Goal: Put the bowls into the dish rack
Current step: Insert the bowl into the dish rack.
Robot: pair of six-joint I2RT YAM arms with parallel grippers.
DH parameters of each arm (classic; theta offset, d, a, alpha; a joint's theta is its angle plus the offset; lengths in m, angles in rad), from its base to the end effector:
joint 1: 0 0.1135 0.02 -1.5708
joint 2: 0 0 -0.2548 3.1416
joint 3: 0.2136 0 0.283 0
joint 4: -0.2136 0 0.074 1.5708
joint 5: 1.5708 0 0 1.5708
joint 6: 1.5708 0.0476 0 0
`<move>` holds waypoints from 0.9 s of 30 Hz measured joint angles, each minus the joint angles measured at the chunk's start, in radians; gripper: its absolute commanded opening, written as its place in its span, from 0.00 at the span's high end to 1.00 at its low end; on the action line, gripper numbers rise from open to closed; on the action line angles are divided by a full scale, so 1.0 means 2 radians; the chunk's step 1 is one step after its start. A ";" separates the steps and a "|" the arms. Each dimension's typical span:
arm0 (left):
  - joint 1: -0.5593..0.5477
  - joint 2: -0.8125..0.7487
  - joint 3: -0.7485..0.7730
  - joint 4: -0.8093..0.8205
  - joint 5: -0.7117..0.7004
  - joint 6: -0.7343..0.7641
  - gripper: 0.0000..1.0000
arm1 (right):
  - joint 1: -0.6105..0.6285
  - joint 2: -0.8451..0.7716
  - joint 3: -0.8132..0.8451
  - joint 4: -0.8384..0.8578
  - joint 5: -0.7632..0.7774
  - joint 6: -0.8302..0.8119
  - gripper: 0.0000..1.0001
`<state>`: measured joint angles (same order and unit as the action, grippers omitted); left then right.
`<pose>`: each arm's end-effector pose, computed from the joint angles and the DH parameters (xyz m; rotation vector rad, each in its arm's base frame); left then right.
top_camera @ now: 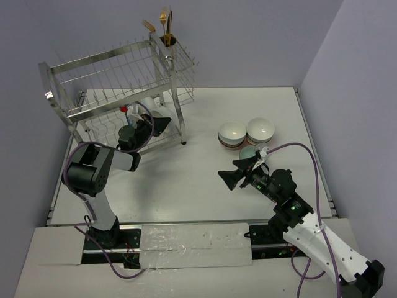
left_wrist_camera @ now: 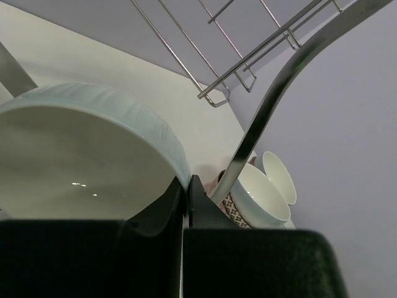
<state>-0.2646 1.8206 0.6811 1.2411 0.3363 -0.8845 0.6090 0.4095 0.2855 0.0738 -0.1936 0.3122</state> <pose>0.3544 -0.1123 0.1463 -0.1969 1.5772 -1.1625 0.1495 0.1155 0.2342 -0.4027 1.6421 0.8581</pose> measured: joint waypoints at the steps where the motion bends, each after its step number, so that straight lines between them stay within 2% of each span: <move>1: 0.000 0.002 0.001 0.000 0.002 0.000 1.00 | 0.000 0.000 0.000 0.000 0.000 0.000 0.09; 27: 0.003 0.022 0.023 0.000 0.020 0.017 1.00 | 0.000 0.014 0.000 0.000 -0.003 -0.006 0.09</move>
<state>-0.2584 1.8637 0.7273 1.2411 0.3771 -0.8501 0.6090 0.4374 0.2855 0.0738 -0.2001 0.3008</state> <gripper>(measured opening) 0.057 0.910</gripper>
